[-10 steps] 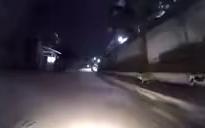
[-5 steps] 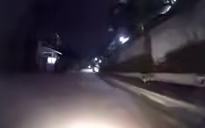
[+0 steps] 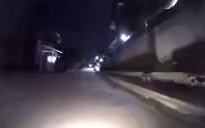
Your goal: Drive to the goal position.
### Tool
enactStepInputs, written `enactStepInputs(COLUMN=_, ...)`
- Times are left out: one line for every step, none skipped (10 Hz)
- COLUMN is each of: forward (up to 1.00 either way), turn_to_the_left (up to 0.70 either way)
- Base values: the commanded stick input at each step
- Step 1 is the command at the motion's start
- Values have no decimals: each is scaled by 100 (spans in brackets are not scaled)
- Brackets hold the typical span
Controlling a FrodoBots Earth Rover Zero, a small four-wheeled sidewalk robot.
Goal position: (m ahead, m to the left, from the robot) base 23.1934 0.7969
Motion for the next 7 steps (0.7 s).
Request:
enactStepInputs(forward=70, turn_to_the_left=0)
enactStepInputs(forward=70, turn_to_the_left=0)
enactStepInputs(forward=70, turn_to_the_left=0)
enactStepInputs(forward=70, turn_to_the_left=0)
enactStepInputs(forward=70, turn_to_the_left=0)
enactStepInputs(forward=70, turn_to_the_left=0)
enactStepInputs(forward=70, turn_to_the_left=0)
